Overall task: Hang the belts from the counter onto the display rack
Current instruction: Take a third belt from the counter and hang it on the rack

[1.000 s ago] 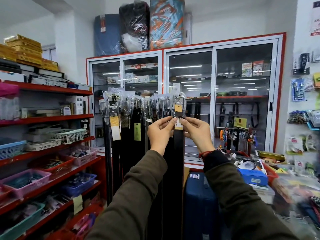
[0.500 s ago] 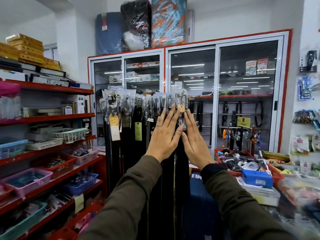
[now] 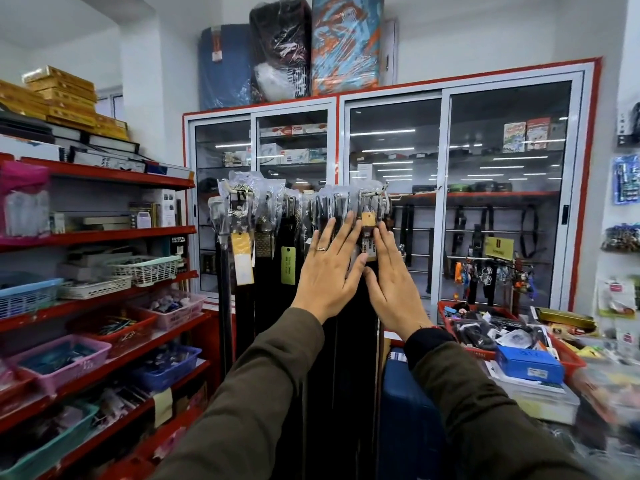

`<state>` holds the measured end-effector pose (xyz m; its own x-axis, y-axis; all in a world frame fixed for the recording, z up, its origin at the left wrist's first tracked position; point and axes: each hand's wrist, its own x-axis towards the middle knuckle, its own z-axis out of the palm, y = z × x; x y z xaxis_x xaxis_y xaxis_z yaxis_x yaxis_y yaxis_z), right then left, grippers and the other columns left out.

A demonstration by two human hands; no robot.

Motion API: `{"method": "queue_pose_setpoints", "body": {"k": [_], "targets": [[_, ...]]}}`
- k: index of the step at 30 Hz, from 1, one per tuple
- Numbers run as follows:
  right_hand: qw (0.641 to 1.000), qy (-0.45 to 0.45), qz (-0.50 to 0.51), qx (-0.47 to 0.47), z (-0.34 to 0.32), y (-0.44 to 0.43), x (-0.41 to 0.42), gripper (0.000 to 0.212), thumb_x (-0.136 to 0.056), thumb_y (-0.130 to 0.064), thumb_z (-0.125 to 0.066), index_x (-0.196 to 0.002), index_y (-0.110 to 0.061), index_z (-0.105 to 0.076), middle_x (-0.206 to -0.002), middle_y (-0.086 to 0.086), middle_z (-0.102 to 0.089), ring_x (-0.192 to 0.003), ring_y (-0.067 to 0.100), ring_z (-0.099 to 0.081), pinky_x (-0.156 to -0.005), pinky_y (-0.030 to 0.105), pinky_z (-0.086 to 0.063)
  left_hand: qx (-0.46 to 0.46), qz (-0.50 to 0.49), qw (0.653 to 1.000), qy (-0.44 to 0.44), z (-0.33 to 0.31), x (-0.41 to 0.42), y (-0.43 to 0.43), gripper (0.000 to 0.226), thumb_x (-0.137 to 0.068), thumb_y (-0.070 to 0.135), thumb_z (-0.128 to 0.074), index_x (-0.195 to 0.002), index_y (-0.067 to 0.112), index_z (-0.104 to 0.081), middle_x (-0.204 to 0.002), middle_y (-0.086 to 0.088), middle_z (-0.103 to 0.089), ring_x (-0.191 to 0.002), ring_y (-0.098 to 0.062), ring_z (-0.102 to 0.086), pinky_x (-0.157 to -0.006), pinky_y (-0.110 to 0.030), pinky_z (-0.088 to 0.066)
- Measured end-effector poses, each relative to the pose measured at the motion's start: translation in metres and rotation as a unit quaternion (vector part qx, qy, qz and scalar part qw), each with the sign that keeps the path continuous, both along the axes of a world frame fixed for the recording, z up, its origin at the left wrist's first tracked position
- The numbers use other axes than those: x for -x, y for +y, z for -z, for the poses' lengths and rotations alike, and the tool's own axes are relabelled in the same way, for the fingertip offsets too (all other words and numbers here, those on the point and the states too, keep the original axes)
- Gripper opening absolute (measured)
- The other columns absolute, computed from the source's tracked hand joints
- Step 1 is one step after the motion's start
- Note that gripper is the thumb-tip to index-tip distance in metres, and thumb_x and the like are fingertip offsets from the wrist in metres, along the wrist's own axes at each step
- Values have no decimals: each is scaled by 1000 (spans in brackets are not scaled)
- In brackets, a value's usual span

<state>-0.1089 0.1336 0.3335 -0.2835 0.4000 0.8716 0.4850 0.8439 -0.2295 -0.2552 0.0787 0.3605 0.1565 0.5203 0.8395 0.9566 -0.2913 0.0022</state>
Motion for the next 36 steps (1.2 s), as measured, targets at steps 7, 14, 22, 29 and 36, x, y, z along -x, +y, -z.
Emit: {"method": "queue_pose_setpoints", "body": {"k": [7,14,22,29,36], "targets": [[993,107,28,-46,4,-30,36,62,-106,-25,-37,-162,-19,-12,-173,-3,-3,-160,16,4,-130,50,-5,-112,-6,993,-44,6,33,-34,59,-107,41,-28,-162,20,-24,-173,0,-15,-161,-19,-5,-131,-43,0],[993,52,-19,-101,4,-64,99,63,-104,-24,-40,-162,-16,-17,-173,3,-4,-161,20,4,-129,54,-8,-153,-15,984,-94,13,107,-68,60,-107,46,-18,-163,24,-19,-173,6,-12,-161,-16,-3,-131,-46,-1],[991,-74,12,-114,16,-85,171,68,-101,-29,-38,-162,-14,-13,-173,2,-6,-160,20,3,-129,49,-12,-93,9,989,-112,29,159,-82,59,-108,45,-20,-163,25,-21,-173,10,-14,-161,-11,-1,-131,-40,-1],[986,-109,99,-74,18,-70,180,70,-99,-33,-32,-163,-17,-8,-173,-3,-1,-160,23,3,-129,50,-11,3,36,994,-105,28,168,-69,64,-106,53,-19,-164,28,-11,-173,13,-6,-160,-7,5,-131,-44,-5],[984,-148,94,-34,11,-73,171,72,-96,-31,-32,-163,-18,-7,-173,-5,3,-160,22,5,-128,52,-13,42,1,995,-96,24,163,-69,68,-103,56,-17,-164,28,-8,-173,12,-4,-161,-11,2,-131,-43,-4]]}}
